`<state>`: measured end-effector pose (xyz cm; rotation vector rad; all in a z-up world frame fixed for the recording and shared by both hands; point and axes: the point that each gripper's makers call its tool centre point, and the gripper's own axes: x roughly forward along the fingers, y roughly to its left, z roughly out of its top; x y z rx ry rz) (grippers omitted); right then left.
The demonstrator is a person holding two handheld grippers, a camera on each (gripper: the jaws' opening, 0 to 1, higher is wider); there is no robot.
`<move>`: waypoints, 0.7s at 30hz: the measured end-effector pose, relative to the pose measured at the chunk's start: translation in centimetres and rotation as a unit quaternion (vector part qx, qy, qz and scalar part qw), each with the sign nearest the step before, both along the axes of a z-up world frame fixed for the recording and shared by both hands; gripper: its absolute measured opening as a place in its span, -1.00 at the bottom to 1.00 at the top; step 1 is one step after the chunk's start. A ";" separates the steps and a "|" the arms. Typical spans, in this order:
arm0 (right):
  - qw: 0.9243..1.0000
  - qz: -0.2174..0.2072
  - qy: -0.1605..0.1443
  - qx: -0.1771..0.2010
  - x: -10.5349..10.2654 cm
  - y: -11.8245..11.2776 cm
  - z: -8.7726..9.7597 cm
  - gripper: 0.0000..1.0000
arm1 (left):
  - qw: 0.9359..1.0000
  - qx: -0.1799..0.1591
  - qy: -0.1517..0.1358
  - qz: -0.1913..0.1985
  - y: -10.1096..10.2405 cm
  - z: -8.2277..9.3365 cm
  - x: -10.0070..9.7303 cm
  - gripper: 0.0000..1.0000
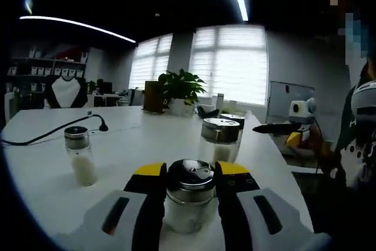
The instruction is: Rotate the seasoning bottle until the label or dispensing opening points toward the visible target arrow and the bottle remains upright within the marked orientation range
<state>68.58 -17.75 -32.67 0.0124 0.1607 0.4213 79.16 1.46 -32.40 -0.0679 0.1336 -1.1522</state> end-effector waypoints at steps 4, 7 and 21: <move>1.000 0.005 0.004 -0.004 0.0 0.2 -0.2 0.96 | 1.000 0.006 -0.009 -0.003 -0.1 -0.1 -0.2 -0.32; 1.000 0.007 0.003 -0.007 0.0 0.3 -0.2 0.96 | 1.000 0.016 -0.014 0.000 -0.2 -0.2 -0.3 -0.31; 1.000 0.006 0.004 -0.007 -0.1 0.2 -0.1 0.95 | 1.000 0.010 -0.002 0.000 -0.4 -0.2 -0.4 -0.31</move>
